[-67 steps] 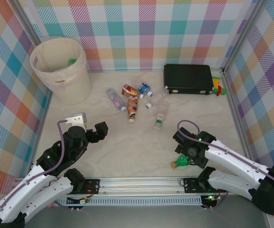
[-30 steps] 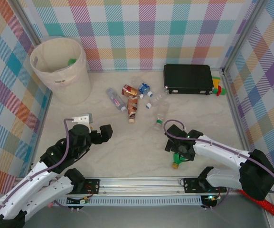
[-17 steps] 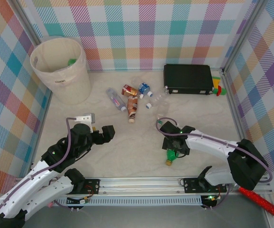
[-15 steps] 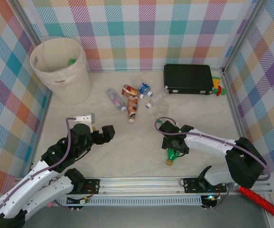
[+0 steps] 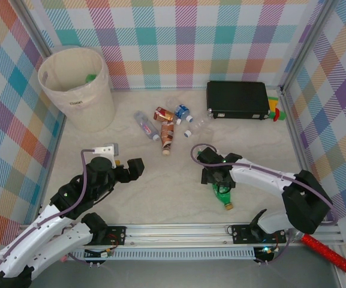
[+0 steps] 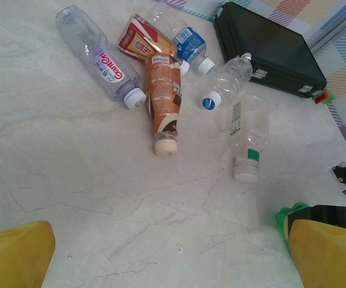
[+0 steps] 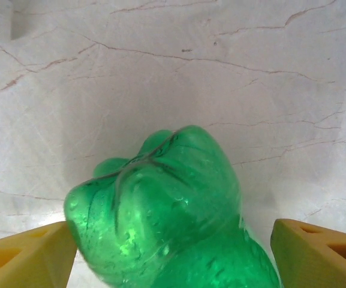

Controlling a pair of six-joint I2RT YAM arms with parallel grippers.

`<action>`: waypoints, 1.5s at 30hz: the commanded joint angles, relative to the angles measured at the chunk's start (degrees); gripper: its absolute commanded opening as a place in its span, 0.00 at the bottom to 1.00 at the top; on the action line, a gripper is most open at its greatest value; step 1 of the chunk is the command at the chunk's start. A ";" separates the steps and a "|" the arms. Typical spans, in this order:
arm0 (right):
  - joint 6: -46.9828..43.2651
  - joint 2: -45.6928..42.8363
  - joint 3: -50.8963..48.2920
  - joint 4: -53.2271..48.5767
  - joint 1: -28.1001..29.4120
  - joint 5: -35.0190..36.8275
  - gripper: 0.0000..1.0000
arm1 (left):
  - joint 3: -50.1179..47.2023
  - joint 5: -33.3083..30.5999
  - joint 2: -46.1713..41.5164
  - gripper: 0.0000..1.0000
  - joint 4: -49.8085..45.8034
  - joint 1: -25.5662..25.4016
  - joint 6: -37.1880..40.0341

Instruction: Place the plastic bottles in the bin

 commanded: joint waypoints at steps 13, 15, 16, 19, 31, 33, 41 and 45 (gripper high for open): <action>-5.73 -8.28 -6.79 -0.06 -0.28 -4.18 0.88 | -0.03 0.28 -0.71 1.00 0.00 -0.27 -1.22; -5.83 -6.54 -6.93 1.04 -0.29 -4.60 0.86 | 0.04 0.08 -1.02 1.00 -0.52 -0.28 -1.26; -6.07 -5.57 -6.93 1.77 -0.30 -4.61 0.85 | 0.00 0.09 -1.30 1.00 -0.73 -0.27 -1.27; -6.31 -3.25 -6.41 3.33 -0.28 -4.52 0.78 | -0.36 -0.25 -2.17 1.00 -1.36 -0.31 -1.41; -7.90 6.34 0.48 7.71 -0.37 -1.30 0.64 | -0.39 -0.40 -2.33 1.00 -1.41 -0.31 -1.38; -8.70 9.04 2.49 8.23 -0.61 -0.87 0.63 | -0.37 -0.17 -2.04 1.00 -1.34 -0.23 -1.43; -10.75 13.85 9.27 7.75 -0.98 -1.33 0.71 | 0.75 -0.40 -2.86 1.00 -3.38 -0.30 -1.32; -10.87 11.56 8.69 6.50 -0.98 -3.48 0.78 | 0.92 -0.61 -3.59 1.00 -3.74 -0.32 -1.31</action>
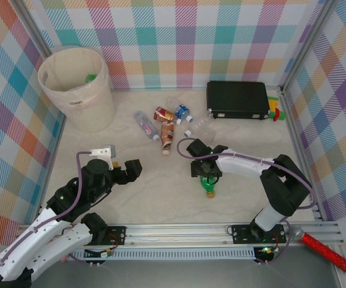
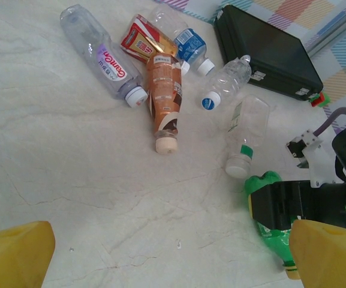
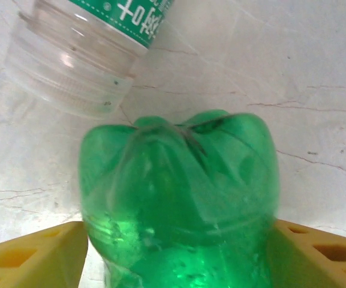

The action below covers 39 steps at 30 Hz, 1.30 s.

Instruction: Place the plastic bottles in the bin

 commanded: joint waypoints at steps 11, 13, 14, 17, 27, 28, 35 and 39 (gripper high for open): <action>0.66 -22.37 -13.84 -3.08 0.55 -7.11 0.86 | 0.66 0.93 -0.46 1.00 0.76 -0.29 -0.61; 0.94 -25.04 -16.63 -3.04 0.51 -7.69 0.86 | 0.58 1.39 0.06 1.00 1.49 -0.28 -0.92; 0.89 -25.83 -17.61 -2.88 0.57 -7.82 0.86 | 0.66 1.65 0.32 1.00 1.81 -0.29 -1.03; 0.58 -27.26 -19.93 -1.21 0.59 -8.59 0.85 | 0.72 2.22 1.08 1.00 2.53 -0.24 -1.39; 1.42 -24.67 -21.77 4.45 3.08 -11.14 0.72 | 2.38 3.08 0.88 1.00 1.20 -0.31 -1.95; 1.46 -24.48 -21.73 4.62 3.93 -10.75 0.72 | 2.35 3.10 0.89 1.00 1.22 -0.31 -2.07; 2.00 -23.14 -21.34 6.12 6.01 -9.03 0.65 | 2.18 3.79 1.67 1.00 1.93 -0.30 -2.82; 2.42 -22.34 -21.65 7.00 6.57 -8.56 0.59 | 2.29 3.81 1.59 1.00 1.93 -0.28 -2.99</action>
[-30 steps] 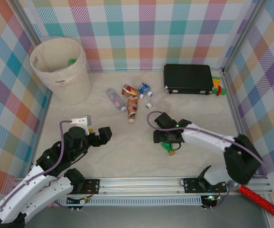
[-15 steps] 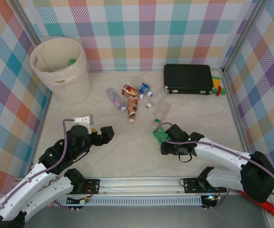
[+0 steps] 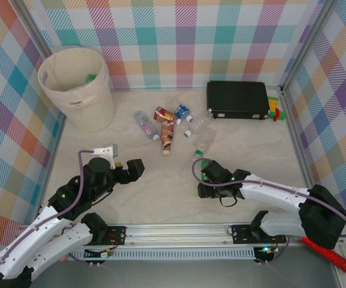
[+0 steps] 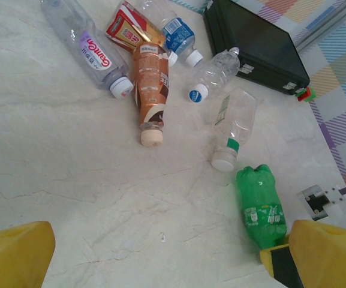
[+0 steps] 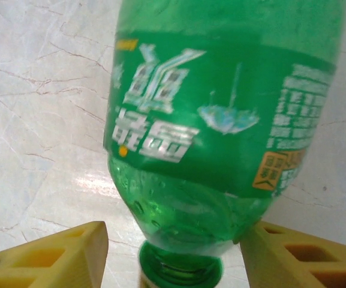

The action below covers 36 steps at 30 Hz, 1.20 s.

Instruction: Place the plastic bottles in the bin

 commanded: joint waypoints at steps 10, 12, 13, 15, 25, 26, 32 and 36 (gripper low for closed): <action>2.26 0.86 -2.12 2.68 1.89 4.16 0.54 | 1.78 0.71 0.14 1.00 0.96 -0.31 -1.06; 2.38 0.78 -2.08 2.32 2.08 5.05 0.52 | 1.76 0.68 0.06 1.00 0.86 -0.23 -1.10; 2.39 0.69 -2.12 2.29 2.16 5.32 0.52 | 1.78 0.67 0.05 1.00 0.87 -0.23 -1.15; 2.45 0.52 -2.29 2.30 2.45 5.57 0.50 | 1.78 0.72 -0.03 1.00 0.91 -0.33 -1.17; 2.85 -0.40 -3.22 2.57 3.54 6.97 0.39 | 1.87 0.81 -0.13 1.00 0.91 -0.29 -1.93; 2.83 -0.82 -3.12 2.46 3.79 7.17 0.35 | 1.87 0.77 -0.18 1.00 0.93 -0.32 -2.06; 1.03 -4.66 -1.30 1.34 5.70 9.48 0.30 | 1.94 0.77 -0.21 1.00 2.42 -0.26 -3.44; -1.17 -7.44 1.61 0.61 7.22 10.94 0.30 | 2.75 0.36 0.96 1.00 4.15 -0.27 -4.86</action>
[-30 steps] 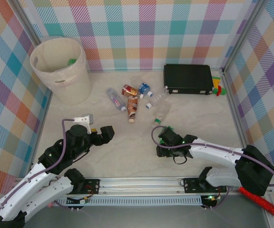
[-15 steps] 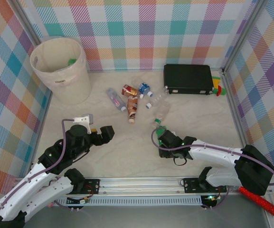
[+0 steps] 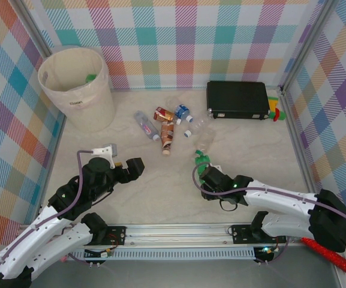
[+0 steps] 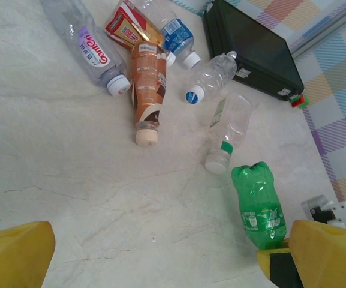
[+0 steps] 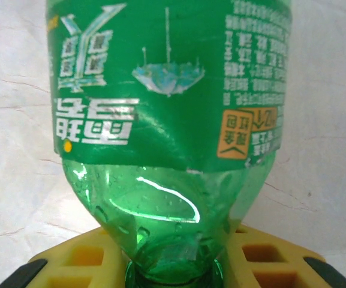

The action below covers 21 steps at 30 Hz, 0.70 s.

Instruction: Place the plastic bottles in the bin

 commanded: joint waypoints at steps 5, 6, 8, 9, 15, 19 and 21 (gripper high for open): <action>-7.70 -2.19 8.74 2.67 2.82 3.53 0.30 | 3.77 3.43 3.96 1.00 7.70 -0.32 -3.37; -9.38 -1.45 10.07 4.17 3.05 3.12 0.30 | 4.04 4.34 4.82 1.00 8.58 -0.27 -3.92; -12.34 0.58 13.05 6.56 3.51 2.23 0.30 | 4.51 5.90 6.64 1.00 9.99 -0.31 -4.84; -14.03 2.02 14.74 8.04 3.78 1.68 0.30 | 4.56 6.89 7.58 1.00 10.66 -0.32 -5.24; -20.10 8.85 20.99 16.08 5.69 -2.50 0.30 | 4.15 12.18 11.42 1.00 16.40 -0.27 -7.38; -21.66 11.27 21.71 20.61 6.53 -5.82 0.30 | 4.14 14.25 12.84 1.00 20.54 -0.28 -7.84; -22.09 11.73 21.71 22.08 6.61 -7.42 0.30 | 4.52 13.75 13.50 1.00 20.40 -0.29 -7.68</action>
